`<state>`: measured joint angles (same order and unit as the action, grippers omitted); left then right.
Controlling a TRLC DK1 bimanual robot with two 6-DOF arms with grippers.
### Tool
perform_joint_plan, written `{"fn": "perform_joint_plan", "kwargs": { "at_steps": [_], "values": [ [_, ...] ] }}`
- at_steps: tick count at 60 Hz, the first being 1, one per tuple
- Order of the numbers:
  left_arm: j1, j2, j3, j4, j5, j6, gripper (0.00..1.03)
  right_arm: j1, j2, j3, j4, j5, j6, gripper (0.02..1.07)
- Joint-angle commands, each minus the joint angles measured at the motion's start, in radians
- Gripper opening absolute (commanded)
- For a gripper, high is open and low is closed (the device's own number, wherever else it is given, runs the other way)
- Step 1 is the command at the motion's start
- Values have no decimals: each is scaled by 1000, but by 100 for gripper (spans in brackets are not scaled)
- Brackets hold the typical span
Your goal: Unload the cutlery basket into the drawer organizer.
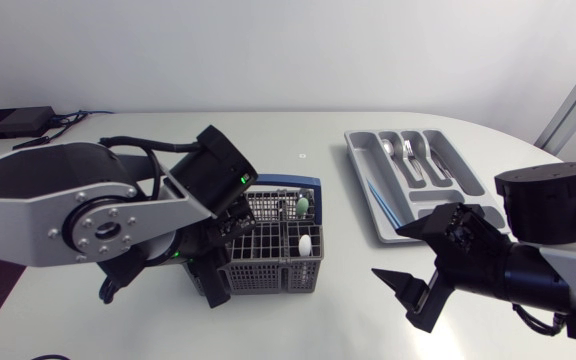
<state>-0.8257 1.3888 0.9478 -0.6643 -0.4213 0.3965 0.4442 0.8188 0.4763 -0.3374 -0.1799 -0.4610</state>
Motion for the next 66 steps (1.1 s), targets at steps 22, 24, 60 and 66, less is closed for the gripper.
{"fn": "perform_joint_plan", "kwargs": {
  "at_steps": [22,24,60,66],
  "values": [
    [-12,-51,-21,-44,-16,30,31,-1,-18,-42,-6,0,-10,97],
    [-16,-53,-21,-52,-16,30,31,-2,-17,-42,-6,-1,-10,98],
    [-16,-30,-29,-54,-71,16,3,-2,-20,-41,-9,0,-8,98],
    [-32,-53,-24,-57,-85,22,3,-2,-18,-39,-9,0,-8,98]
  ]
}}
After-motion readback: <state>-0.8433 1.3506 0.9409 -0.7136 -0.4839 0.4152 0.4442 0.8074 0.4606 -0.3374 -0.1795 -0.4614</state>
